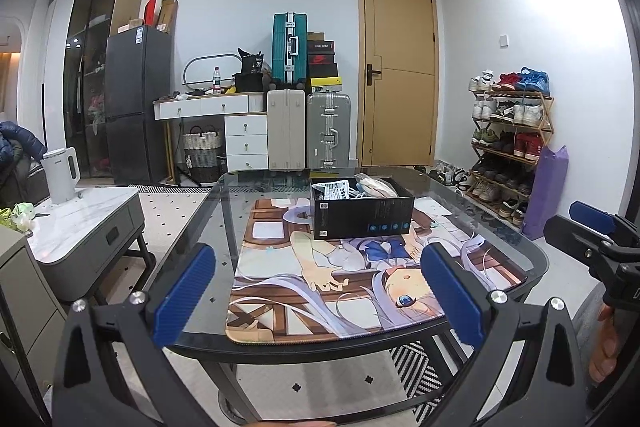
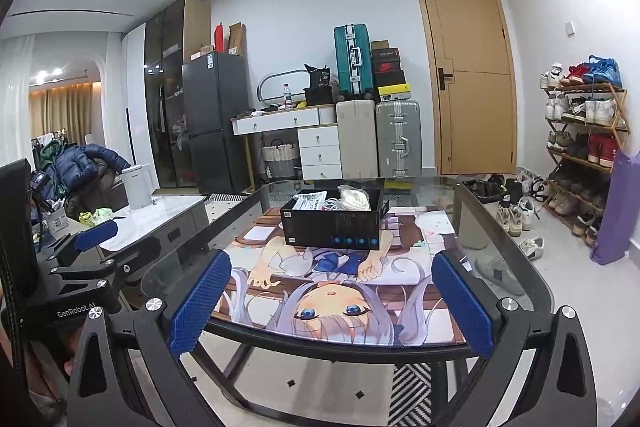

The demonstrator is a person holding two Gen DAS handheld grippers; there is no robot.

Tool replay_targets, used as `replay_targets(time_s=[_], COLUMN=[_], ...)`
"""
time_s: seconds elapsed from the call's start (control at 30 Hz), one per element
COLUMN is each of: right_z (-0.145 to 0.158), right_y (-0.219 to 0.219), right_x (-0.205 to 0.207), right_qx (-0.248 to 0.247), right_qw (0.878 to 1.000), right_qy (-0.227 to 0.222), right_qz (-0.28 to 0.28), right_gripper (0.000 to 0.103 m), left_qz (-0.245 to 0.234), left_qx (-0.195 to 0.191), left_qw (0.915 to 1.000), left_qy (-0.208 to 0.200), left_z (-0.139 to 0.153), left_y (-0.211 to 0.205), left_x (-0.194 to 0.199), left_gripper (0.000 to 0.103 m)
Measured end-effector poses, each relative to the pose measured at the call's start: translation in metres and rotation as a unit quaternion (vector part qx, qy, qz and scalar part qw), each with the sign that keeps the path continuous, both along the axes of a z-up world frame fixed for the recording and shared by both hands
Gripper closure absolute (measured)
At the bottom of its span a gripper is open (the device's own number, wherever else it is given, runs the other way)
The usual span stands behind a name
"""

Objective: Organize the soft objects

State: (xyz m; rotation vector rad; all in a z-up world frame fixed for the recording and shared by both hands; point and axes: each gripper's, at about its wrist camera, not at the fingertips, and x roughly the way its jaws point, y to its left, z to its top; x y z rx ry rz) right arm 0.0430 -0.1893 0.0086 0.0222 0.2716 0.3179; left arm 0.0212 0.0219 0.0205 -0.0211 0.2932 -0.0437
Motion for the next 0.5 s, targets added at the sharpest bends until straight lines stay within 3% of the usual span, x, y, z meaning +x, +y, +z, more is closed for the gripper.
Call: replay_targets(time_s=[0.5], right_z=[-0.0013], right_y=[-0.0007], right_x=[-0.0004], right_qx=[0.0], right_qw=[1.0], right_qy=[0.0], right_qz=[0.0], right_gripper=[0.001], left_qz=[0.009], left_qx=[0.001], left_qw=[1.0], left_qy=[0.001], left_z=[-0.0001], left_y=[-0.003], left_x=[0.0011], left_gripper=[0.0])
